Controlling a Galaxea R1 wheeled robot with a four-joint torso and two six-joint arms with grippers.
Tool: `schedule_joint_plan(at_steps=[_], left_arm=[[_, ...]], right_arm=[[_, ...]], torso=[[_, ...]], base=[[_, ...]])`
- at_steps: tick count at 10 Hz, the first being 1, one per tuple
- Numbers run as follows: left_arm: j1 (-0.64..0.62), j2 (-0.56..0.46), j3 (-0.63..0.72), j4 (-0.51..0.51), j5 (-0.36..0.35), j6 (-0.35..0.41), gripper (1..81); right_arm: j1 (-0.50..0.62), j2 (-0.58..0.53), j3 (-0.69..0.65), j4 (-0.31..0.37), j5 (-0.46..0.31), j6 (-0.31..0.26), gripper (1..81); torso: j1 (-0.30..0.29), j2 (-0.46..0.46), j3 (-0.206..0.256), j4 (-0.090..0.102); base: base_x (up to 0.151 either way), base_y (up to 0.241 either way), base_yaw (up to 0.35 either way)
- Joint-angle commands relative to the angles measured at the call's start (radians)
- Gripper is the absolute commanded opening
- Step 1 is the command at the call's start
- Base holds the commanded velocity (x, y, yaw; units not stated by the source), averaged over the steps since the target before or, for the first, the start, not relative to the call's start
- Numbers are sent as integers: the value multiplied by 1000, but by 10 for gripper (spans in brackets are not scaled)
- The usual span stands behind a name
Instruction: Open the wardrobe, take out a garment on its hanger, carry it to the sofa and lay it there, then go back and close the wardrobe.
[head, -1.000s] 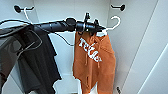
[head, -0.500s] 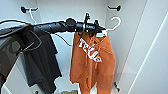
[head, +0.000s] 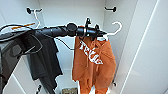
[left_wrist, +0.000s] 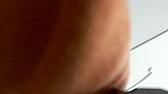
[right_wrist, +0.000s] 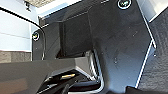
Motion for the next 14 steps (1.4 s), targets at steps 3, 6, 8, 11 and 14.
schedule_joint_plan(at_steps=[3,6,8,11,14], left_arm=[[-148,-5,117,35,-185,33,10],[-128,-22,165,36,-213,33,10],[-108,-48,215,44,-240,33,10],[-68,-125,328,79,-295,33,10],[-3,-180,399,127,-325,33,10]], right_arm=[[33,12,13,-4,-55,-4,811],[32,10,11,-4,-55,-4,811],[32,10,11,-4,-55,-4,811],[32,12,13,-6,-55,-4,811],[33,13,11,-4,-55,-4,811]], torso=[[1,1,0,0],[0,0,0,0],[0,0,0,0],[0,0,0,0],[0,0,0,0]], base=[[-113,0,0],[-113,0,0],[-113,0,0],[-113,0,0],[-113,0,0]])
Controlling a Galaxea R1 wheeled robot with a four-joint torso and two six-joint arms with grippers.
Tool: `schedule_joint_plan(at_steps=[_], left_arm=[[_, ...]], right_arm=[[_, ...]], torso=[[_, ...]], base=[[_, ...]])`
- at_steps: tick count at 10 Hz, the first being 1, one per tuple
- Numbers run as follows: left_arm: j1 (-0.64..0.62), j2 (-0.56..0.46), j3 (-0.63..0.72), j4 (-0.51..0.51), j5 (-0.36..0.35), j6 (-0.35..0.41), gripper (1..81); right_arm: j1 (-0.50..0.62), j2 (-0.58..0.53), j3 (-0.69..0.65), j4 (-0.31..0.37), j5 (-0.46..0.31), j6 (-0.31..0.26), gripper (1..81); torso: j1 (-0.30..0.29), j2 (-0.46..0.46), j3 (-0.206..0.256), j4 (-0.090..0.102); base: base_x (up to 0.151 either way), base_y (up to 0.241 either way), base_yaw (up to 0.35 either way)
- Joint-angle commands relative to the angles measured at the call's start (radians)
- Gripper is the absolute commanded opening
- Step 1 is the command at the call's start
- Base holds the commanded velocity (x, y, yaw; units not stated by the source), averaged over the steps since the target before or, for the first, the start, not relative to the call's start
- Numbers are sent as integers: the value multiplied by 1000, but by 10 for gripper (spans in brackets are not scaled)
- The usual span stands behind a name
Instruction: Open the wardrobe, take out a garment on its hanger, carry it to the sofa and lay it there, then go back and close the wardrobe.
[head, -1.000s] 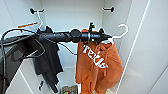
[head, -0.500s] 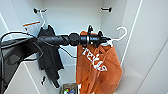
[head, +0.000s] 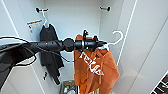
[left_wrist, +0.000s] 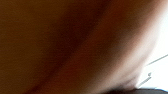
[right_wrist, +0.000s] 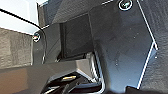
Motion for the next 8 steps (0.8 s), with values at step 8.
schedule_joint_plan(at_steps=[8], left_arm=[[-63,-101,207,146,-96,17,10]], right_arm=[[24,7,5,-3,-56,-4,811]], torso=[[-2,-1,0,0]], base=[[-114,0,0]])
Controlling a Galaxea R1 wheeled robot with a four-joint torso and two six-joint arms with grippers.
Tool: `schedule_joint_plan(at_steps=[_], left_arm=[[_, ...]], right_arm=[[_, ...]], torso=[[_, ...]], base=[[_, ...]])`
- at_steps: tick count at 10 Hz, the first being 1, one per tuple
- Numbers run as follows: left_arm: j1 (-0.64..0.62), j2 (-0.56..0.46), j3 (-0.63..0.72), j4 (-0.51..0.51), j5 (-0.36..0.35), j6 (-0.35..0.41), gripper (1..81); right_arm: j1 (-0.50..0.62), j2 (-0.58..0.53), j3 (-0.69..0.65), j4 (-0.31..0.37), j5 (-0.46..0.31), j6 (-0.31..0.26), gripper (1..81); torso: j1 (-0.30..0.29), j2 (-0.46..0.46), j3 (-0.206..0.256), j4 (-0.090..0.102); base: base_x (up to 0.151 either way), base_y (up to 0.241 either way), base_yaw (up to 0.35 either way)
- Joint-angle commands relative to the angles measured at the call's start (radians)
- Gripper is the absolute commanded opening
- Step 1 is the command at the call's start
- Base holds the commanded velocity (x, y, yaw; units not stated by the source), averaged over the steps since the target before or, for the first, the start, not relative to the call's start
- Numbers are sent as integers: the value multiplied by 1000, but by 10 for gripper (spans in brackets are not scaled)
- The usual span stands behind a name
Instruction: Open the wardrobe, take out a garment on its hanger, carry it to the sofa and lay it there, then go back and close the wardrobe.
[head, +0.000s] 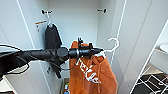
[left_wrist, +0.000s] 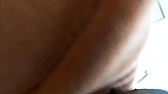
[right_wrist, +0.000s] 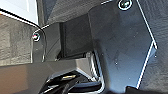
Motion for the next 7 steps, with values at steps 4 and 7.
schedule_joint_plan(at_steps=[4,7], left_arm=[[-88,-23,61,130,-42,19,10],[-67,-98,96,139,-42,19,10]], right_arm=[[36,-3,4,-1,-55,-4,811],[39,-15,4,-4,-56,-6,811]], torso=[[0,0,0,0],[0,0,0,0]], base=[[-115,0,0],[-115,0,0]])
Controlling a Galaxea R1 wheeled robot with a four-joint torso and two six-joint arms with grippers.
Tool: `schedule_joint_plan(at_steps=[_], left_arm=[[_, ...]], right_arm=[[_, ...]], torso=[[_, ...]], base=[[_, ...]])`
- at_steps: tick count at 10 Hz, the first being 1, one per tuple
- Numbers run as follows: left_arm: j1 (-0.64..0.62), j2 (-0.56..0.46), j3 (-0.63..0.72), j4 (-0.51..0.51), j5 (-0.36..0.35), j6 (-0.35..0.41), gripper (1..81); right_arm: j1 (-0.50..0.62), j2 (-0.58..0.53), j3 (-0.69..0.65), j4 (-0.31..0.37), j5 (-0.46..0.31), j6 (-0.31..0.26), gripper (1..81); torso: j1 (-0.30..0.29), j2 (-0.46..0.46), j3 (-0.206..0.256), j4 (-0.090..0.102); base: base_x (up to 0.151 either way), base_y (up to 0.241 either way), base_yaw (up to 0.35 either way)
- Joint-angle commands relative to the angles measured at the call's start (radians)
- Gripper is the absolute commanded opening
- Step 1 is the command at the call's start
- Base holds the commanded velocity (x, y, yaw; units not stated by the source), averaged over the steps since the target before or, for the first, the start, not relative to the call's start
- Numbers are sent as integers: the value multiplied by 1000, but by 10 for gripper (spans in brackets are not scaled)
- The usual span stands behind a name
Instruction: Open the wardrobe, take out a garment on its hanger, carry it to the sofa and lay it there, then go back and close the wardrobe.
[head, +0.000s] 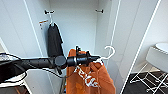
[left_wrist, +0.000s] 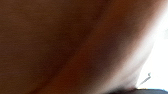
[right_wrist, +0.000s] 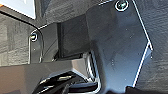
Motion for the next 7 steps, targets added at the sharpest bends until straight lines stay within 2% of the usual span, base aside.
schedule_joint_plan(at_steps=[1,7], left_arm=[[-185,-69,66,64,-8,30,10],[-159,-163,125,64,-5,30,10]], right_arm=[[35,-2,4,-6,-54,-5,811],[34,-2,7,-7,-54,-5,811]], torso=[[0,0,0,0],[0,0,0,0]], base=[[-115,0,0],[-108,0,0]])
